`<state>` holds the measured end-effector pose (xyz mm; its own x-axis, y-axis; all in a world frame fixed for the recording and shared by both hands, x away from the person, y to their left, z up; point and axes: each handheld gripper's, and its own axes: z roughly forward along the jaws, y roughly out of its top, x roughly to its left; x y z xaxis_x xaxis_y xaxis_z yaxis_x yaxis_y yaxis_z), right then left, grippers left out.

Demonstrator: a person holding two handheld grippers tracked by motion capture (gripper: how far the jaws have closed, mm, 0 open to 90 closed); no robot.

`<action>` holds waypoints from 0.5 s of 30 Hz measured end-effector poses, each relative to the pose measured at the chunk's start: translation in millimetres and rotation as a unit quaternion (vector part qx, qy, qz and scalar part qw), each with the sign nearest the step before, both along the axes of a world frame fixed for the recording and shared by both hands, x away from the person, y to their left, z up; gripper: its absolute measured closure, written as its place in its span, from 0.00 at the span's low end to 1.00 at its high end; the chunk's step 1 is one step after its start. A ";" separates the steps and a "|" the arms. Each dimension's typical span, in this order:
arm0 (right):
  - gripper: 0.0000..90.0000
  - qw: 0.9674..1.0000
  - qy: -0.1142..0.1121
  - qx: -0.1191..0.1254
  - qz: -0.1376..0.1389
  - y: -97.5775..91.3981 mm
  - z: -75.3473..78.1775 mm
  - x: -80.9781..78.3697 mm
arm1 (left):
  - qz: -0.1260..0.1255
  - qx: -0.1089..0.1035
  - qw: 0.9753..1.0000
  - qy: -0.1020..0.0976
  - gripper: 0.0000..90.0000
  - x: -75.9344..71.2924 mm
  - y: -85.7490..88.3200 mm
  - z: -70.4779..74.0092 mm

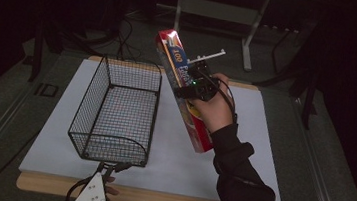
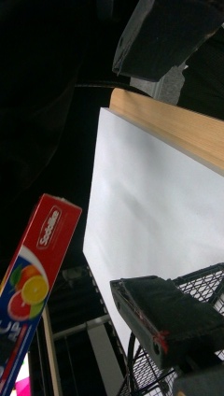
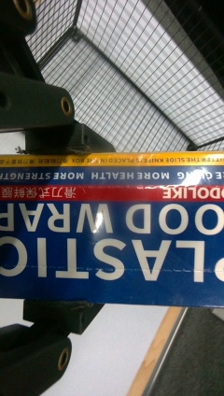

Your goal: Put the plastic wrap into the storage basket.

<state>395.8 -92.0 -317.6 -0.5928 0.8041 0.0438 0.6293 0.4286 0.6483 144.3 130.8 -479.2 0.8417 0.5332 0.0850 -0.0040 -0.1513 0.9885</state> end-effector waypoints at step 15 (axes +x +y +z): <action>0.44 0.999 -0.031 0.028 0.011 54.7 20.3 2.4 | -0.001 -0.003 1.000 0.000 0.01 -1.2 0.3 0.5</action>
<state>398.2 -37.3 -297.2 -0.6133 0.7881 0.0519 0.5785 0.4035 0.7089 143.0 131.1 -478.7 0.8427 0.5320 0.0825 -0.0048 -0.1457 0.9893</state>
